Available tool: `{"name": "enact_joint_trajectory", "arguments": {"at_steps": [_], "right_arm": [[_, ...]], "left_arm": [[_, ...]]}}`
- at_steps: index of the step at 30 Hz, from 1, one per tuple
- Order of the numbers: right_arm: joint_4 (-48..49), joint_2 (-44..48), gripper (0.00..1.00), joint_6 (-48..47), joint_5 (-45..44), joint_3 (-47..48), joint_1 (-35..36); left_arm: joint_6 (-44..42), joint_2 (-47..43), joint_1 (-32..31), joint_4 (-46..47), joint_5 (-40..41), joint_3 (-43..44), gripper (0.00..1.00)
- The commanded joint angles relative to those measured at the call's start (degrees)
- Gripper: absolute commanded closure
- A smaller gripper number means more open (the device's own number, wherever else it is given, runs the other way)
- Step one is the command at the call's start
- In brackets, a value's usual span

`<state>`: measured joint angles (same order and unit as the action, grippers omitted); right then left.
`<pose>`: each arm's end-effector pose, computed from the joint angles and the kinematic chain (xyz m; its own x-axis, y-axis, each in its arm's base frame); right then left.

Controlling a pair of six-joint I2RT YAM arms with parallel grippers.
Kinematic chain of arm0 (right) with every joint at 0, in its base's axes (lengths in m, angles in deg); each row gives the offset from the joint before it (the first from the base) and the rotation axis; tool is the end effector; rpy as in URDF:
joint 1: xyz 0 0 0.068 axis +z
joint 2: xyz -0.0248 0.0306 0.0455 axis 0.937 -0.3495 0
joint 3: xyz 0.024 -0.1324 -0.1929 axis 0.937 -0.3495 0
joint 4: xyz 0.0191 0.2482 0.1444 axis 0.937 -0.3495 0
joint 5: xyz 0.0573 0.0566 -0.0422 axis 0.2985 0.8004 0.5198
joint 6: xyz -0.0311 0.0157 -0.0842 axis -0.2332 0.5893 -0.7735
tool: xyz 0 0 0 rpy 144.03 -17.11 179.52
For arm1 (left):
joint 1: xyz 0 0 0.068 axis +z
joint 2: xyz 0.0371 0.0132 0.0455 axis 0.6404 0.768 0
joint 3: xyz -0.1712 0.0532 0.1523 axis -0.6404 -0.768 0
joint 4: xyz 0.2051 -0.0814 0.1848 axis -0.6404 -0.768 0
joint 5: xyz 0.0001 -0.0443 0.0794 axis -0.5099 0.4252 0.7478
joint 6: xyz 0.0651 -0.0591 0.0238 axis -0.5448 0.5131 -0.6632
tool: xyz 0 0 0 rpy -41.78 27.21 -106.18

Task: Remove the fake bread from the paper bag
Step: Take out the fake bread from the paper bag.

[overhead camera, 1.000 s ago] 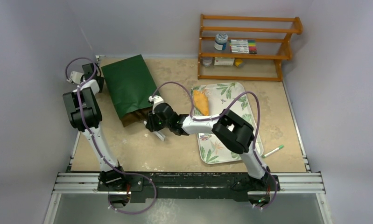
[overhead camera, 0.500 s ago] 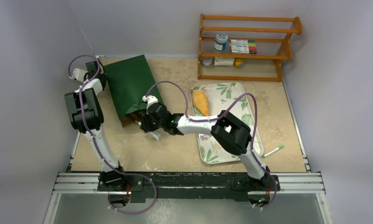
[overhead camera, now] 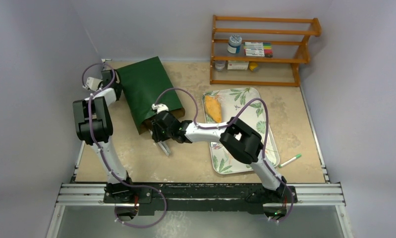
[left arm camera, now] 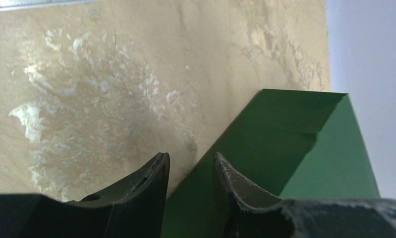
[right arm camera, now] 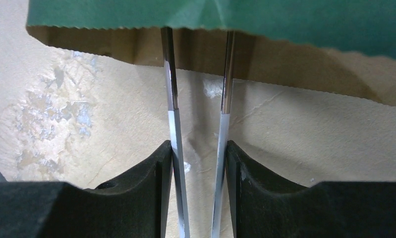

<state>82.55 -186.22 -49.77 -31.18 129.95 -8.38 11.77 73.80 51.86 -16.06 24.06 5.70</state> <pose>0.2678 0.4688 0.0908 -0.6677 -0.0900 -0.7390 -0.5539 0.7234 0.4123 0.4634 0.1293 0.0880 0.1547 -0.8390 -0.5216 -0.7895 0.2124 -0.5759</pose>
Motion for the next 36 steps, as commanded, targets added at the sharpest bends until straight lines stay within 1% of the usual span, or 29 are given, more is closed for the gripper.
{"name": "enact_joint_trajectory", "arguments": {"at_steps": [1, 10, 31, 36], "right_arm": [[-0.29, 0.71, 0.57, 0.54, -2.65, 3.02, -0.43], [-3.83, 0.24, 0.56, 1.57, -4.90, 4.73, -1.38], [-7.68, -4.11, 0.55, -0.70, -2.15, 14.33, -2.32], [-7.86, -4.07, 0.55, -0.80, -1.72, 14.69, -2.38]], "left_arm": [[1.27, -3.83, -0.94, 1.79, 0.76, -2.03, 0.64], [1.00, -5.88, -0.88, 2.10, 1.07, -4.79, 0.64], [2.57, -8.04, -1.73, 4.06, -0.89, -9.98, 0.65], [2.47, -8.79, -3.01, 4.08, -1.32, -9.99, 0.65]]}}
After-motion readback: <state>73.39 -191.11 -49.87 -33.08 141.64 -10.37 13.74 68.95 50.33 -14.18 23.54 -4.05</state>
